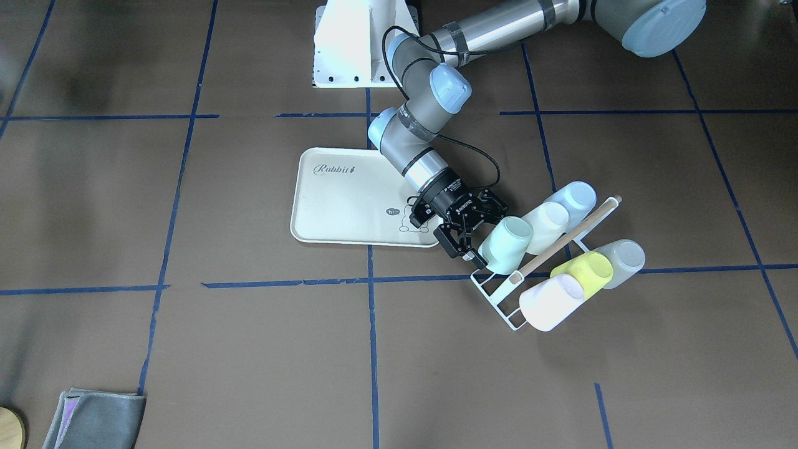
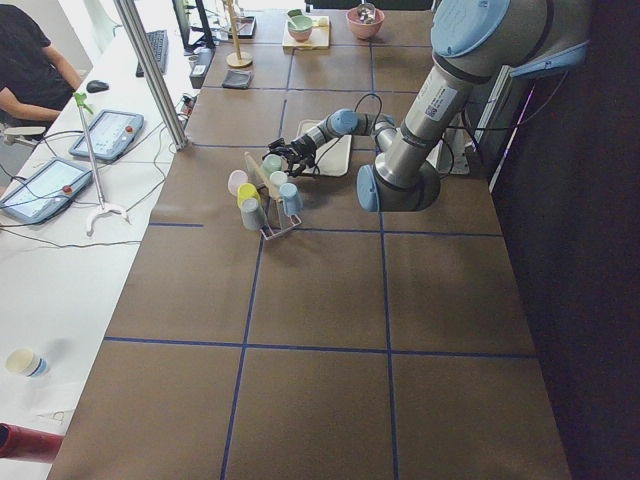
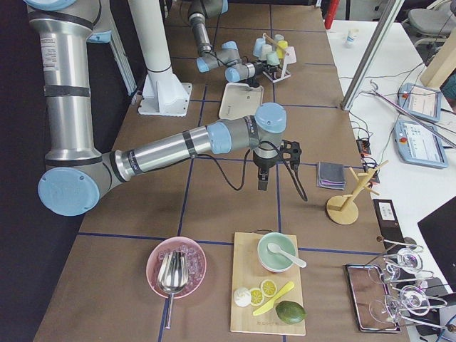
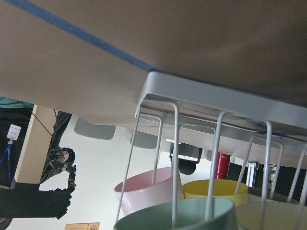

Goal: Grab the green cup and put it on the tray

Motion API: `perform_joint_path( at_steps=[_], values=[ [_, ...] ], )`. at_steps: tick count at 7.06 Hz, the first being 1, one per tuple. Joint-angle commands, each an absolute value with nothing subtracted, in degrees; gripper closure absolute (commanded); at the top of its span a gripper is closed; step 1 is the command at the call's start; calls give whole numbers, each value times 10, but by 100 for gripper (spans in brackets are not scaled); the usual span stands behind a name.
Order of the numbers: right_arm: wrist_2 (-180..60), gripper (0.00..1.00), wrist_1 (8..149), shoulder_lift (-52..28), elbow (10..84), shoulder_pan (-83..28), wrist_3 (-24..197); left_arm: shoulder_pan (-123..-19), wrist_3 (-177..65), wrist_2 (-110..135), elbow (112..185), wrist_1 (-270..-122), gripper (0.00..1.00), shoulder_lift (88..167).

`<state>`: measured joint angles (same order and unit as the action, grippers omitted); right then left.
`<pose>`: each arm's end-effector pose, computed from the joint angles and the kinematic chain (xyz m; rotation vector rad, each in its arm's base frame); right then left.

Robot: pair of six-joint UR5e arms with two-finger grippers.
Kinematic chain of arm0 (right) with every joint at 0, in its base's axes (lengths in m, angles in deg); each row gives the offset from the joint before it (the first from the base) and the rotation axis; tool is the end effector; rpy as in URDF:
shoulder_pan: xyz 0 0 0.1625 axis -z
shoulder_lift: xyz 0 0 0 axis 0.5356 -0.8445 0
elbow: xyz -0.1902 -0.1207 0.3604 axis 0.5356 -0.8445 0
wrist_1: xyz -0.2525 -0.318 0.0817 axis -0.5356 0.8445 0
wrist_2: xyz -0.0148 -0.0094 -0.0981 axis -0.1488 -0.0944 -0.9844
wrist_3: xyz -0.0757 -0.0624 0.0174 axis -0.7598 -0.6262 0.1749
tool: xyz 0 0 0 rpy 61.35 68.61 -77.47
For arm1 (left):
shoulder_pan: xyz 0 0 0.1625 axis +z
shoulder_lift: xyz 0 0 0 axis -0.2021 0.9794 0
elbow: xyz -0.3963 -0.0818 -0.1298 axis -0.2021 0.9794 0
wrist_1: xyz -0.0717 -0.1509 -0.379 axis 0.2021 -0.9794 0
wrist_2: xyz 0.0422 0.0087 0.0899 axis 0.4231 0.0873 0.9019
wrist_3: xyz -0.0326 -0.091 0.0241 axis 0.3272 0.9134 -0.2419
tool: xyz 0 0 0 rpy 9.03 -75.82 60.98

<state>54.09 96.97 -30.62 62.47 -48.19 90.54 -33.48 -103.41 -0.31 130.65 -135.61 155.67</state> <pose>-0.0211 -0.4961 0.4946 0.0213 -0.8520 0.0801 0.6141 -0.4781 0.3048 0.2920 -1.0636 1.6264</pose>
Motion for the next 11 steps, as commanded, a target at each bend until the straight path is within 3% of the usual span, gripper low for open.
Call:
perform_joint_path(
  at_steps=[1, 6, 11],
  values=[
    [542, 0, 970, -305, 626, -482, 905, -338, -1031, -3, 1307, -1357, 0, 1556],
    [542, 0, 970, -304, 627, -484, 905, -340, -1008, -4, 1334, -1355, 6, 1540],
    [543, 0, 970, -304, 627, -485, 906, -341, -1009, -4, 1355, -1354, 36, 1538]
  ],
)
